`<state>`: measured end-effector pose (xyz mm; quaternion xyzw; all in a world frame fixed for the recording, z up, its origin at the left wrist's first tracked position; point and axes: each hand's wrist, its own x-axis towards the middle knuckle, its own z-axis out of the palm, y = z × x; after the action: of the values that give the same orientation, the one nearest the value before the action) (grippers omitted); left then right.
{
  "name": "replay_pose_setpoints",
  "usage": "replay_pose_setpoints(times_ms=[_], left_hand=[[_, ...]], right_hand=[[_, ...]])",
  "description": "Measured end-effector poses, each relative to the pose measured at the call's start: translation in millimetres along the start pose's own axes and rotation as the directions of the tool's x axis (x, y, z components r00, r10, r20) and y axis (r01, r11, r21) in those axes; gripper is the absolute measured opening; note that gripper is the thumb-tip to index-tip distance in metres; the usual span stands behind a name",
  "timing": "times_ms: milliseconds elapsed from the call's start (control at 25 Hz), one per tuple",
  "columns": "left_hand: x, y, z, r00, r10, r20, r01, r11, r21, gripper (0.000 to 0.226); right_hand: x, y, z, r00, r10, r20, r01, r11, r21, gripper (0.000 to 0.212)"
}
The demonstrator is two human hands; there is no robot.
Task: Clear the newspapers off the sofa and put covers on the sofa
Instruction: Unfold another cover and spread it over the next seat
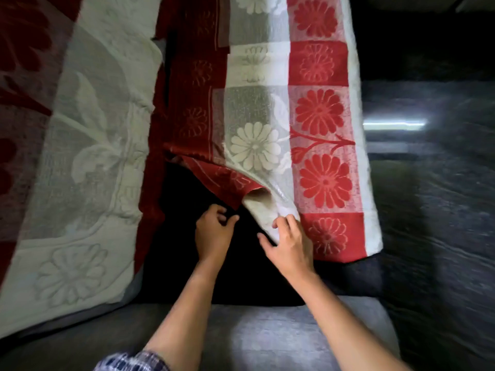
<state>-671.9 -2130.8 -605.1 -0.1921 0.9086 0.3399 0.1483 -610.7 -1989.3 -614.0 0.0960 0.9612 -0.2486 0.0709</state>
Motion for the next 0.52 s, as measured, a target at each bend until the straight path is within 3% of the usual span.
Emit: replay_pose_setpoints(times_ms=[80,200,320,440,520], left_hand=[[15.5,-3.0,-3.5,0.992,0.128,-0.008,-0.128,0.991,0.036,0.044],[29.0,8.1,7.4,0.950,0.313,-0.004,-0.312,0.945,0.099,0.060],[35.4,10.7,16.7,0.875,0.480,0.068,-0.484,0.873,0.061,0.037],[36.4,0.2,-5.4,0.862,0.484,0.148,-0.502,0.856,0.125,0.031],[37.0,-10.3,-32.8,0.853,0.437,0.285,-0.513,0.801,0.309,0.030]], right_hand=[[5.5,-8.1,8.4,1.000,0.021,0.007,-0.020,0.999,-0.035,0.041],[3.7,-2.2,10.1,0.982,0.168,0.080,-0.163,0.984,-0.075,0.047],[-2.1,2.0,9.0,0.968,0.207,0.145,-0.204,0.978,-0.036,0.046],[-1.2,-6.6,7.0,0.971,0.191,0.141,-0.189,0.982,-0.028,0.049],[-0.1,-10.8,7.5,0.973,0.185,0.135,-0.177,0.982,-0.070,0.058]])
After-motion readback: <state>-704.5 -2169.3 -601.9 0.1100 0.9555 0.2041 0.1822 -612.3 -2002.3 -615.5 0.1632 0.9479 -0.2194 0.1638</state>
